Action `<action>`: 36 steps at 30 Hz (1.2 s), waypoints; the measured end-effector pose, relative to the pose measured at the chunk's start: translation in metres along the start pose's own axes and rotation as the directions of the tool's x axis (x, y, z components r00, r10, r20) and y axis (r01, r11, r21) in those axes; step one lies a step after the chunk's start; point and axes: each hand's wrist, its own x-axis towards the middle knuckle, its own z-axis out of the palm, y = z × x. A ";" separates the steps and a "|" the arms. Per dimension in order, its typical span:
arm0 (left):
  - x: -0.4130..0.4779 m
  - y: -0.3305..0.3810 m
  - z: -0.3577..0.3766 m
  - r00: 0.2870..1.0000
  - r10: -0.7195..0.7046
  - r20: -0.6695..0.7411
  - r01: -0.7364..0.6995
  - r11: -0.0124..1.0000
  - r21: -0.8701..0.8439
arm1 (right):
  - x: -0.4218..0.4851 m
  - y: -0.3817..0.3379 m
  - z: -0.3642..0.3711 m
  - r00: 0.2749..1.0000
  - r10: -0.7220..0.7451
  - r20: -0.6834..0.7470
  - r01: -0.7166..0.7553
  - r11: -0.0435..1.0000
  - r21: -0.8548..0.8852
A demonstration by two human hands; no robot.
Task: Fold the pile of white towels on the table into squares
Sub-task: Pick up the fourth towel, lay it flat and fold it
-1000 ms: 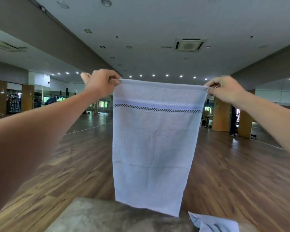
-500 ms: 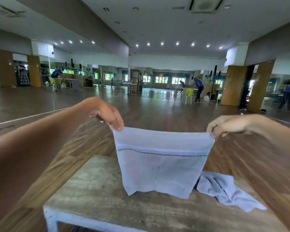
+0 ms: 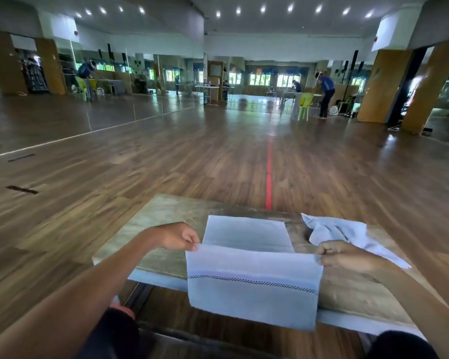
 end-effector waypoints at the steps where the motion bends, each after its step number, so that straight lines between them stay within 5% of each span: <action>1: -0.001 -0.009 0.013 1.000 0.010 -0.020 -0.011 0.999 -0.040 | 0.000 0.008 0.010 1.000 -0.015 -0.009 0.016 1.000 0.023; 10: 0.011 -0.053 0.071 0.962 0.047 -0.270 -0.106 0.973 -0.205 | 0.020 0.041 0.039 0.986 -0.086 -0.146 0.096 0.993 0.067; 20: 0.087 -0.048 0.053 0.729 -0.050 -0.683 -0.124 0.971 -0.203 | 0.100 0.050 0.029 0.898 -0.053 -0.437 0.109 0.989 0.104; 32: 0.220 -0.073 0.028 0.683 -0.110 -0.722 -0.044 0.980 -0.192 | 0.222 0.081 0.022 0.734 -0.028 -0.679 0.119 0.989 0.088; 36: 0.257 -0.082 0.021 0.684 -0.146 -0.715 -0.034 0.972 -0.231 | 0.265 0.097 0.022 0.751 -0.011 -0.660 0.103 0.989 0.101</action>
